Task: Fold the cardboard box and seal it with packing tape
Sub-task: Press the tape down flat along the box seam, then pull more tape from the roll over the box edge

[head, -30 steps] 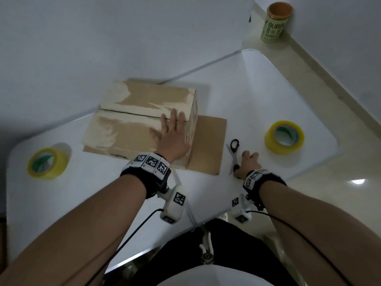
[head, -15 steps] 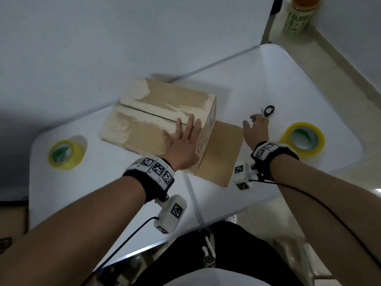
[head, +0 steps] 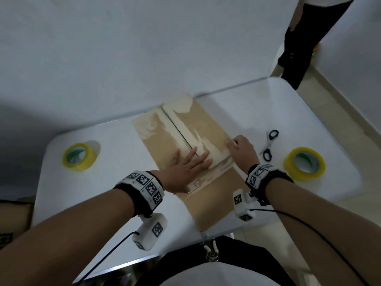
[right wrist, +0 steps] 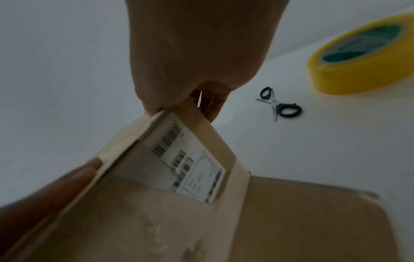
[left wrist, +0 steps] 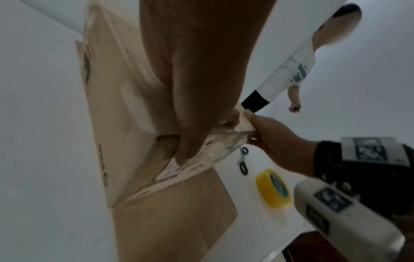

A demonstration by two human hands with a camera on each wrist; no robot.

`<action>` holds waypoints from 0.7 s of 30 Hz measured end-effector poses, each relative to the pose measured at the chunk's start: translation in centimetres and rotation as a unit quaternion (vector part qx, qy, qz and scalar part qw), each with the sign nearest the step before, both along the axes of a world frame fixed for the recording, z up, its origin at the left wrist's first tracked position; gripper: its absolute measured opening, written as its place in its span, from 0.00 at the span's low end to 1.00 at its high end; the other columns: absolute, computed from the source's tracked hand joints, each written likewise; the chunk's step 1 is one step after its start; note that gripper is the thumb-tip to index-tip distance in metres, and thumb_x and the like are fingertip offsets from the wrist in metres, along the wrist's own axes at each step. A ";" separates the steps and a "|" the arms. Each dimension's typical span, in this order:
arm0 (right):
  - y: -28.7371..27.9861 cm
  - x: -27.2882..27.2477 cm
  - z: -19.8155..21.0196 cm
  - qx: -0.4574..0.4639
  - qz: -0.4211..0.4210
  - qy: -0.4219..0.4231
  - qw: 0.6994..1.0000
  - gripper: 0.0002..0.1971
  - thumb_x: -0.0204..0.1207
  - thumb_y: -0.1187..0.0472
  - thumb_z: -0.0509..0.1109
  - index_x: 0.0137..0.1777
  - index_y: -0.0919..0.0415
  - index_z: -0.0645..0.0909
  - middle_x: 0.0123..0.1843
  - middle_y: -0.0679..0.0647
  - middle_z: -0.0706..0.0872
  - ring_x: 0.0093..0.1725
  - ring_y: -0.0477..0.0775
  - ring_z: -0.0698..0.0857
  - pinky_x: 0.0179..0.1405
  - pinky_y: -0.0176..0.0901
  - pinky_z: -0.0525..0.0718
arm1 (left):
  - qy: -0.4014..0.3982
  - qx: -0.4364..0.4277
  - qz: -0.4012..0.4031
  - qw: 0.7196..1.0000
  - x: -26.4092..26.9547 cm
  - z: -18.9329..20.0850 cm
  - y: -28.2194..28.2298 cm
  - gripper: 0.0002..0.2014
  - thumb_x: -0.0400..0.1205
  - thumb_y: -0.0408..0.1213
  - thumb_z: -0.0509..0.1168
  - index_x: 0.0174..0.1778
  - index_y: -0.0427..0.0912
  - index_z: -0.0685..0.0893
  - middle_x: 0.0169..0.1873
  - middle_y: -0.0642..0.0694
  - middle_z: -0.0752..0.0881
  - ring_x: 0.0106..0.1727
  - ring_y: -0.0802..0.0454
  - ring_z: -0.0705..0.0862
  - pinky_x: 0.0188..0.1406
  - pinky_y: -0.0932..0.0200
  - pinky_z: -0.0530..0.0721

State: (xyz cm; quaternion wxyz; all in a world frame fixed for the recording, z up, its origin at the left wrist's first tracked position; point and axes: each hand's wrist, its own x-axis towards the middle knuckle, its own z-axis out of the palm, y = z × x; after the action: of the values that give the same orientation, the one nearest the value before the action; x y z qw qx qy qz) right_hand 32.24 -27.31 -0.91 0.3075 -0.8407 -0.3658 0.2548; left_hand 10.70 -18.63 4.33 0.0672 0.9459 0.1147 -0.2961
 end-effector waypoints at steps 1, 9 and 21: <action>-0.2 0.0 0.0 -0.003 0.012 -0.007 1.000 0.18 0.83 0.45 0.58 0.43 0.61 0.69 0.42 0.55 0.74 0.40 0.55 0.75 0.41 0.47 0.71 | -0.002 -0.003 -0.005 1.000 -0.3 0.1 0.2 0.59 0.75 0.47 0.74 0.82 0.54 0.29 0.80 0.55 0.24 0.81 0.42 0.25 0.75 0.25 0.36; -2.7 -0.4 0.6 -0.005 0.034 -0.057 0.998 0.18 0.80 0.46 0.63 0.34 0.56 0.67 0.31 0.50 0.73 0.31 0.52 0.72 0.32 0.45 0.71 | -0.020 -0.004 -0.100 0.995 -1.5 0.0 2.0 0.48 0.81 0.35 0.65 0.83 0.58 0.33 0.81 0.62 0.28 0.81 0.43 0.25 0.81 0.33 0.37; -6.1 3.2 -1.7 -0.039 -0.096 -0.078 0.992 0.11 0.84 0.64 0.55 0.56 0.66 0.78 0.52 0.59 0.83 0.52 0.63 0.82 0.47 0.49 0.77 | -0.147 -0.062 0.048 0.986 5.3 0.3 0.6 0.37 0.77 0.48 0.68 0.80 0.60 0.56 0.81 0.55 0.54 0.84 0.51 0.47 0.79 0.30 0.39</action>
State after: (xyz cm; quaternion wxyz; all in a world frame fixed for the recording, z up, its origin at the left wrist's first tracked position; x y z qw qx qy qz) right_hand 35.43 -33.37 -2.64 0.2677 -0.9005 -0.2963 0.1722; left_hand 16.01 -17.99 4.60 0.1557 0.9666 0.1303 -0.1567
